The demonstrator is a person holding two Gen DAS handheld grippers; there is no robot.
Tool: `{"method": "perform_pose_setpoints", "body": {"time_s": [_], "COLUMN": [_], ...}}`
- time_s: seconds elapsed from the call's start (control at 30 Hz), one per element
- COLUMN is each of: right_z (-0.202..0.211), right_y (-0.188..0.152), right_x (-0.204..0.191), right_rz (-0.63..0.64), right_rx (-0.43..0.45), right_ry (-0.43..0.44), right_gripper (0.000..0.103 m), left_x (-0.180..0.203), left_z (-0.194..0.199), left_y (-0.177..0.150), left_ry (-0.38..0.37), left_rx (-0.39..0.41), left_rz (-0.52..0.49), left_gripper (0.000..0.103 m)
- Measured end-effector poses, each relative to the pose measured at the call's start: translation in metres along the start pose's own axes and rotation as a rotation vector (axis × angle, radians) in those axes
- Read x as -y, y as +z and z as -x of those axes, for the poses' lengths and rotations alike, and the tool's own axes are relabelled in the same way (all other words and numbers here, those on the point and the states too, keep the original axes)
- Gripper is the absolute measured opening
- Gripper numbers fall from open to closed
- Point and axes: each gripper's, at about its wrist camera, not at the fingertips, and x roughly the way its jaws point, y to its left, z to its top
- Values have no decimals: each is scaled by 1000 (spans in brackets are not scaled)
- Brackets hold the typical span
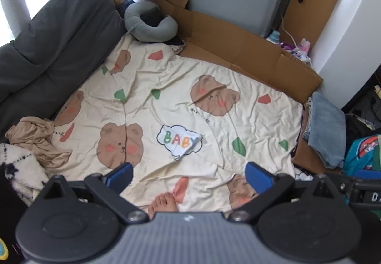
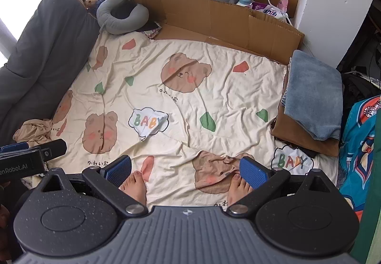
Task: Fold clothes
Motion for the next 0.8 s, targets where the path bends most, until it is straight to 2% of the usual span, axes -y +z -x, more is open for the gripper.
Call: {"method": "perform_pose_setpoints", "body": {"time_s": [0.47, 0.8], "right_z": [4, 4], "right_y": [-2, -3], "right_x": [6, 6], "right_rz": [-24, -22], "right_rx": [21, 22], "right_ry": [-24, -37], "right_gripper": [100, 100], "left_x": [9, 10], "left_z": [7, 5], "left_y": [-2, 0], "left_ry": [47, 33], "left_rx": [41, 36], "left_rz": [-35, -27], "left_gripper": [101, 101]}}
